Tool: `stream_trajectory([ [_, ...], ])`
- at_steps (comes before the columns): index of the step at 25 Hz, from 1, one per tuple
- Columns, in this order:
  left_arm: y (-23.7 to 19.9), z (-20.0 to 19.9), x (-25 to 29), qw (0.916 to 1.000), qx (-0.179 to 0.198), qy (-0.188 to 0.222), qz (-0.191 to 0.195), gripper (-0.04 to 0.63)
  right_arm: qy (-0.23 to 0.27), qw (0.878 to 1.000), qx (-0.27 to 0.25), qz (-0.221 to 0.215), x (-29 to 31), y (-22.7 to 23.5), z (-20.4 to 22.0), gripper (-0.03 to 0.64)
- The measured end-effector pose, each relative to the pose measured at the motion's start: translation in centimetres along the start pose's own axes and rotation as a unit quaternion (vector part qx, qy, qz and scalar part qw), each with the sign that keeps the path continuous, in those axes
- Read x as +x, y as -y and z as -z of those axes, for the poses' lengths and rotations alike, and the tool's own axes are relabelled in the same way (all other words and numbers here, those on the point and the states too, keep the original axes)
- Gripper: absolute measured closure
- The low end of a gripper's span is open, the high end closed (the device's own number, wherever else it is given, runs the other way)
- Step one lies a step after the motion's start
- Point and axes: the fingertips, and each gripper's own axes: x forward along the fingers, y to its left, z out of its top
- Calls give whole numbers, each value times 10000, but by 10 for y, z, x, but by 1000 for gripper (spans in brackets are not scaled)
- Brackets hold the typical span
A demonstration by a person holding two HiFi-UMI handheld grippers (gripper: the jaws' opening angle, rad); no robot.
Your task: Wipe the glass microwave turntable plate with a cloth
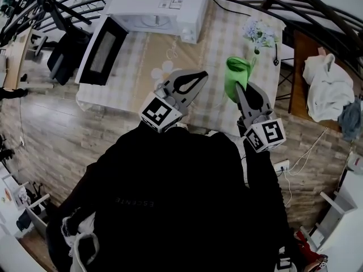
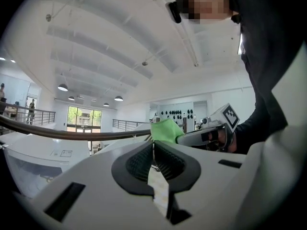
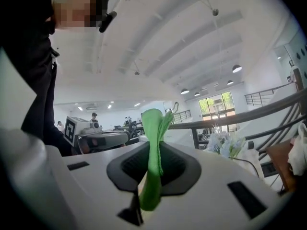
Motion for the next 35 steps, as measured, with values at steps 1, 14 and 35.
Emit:
stream_trajectory([
  [1, 1, -4, 2, 10000, 10, 16, 12, 572, 75, 9999, -95, -32, 0, -2, -7, 560],
  [14, 9, -36, 11, 9996, 57, 257, 52, 572, 581, 9965, -593, -89, -4, -10, -45, 561],
  [35, 16, -31, 18, 9997, 10, 237, 42, 572, 621, 9965, -561, -49, -7, -10, -44, 563],
])
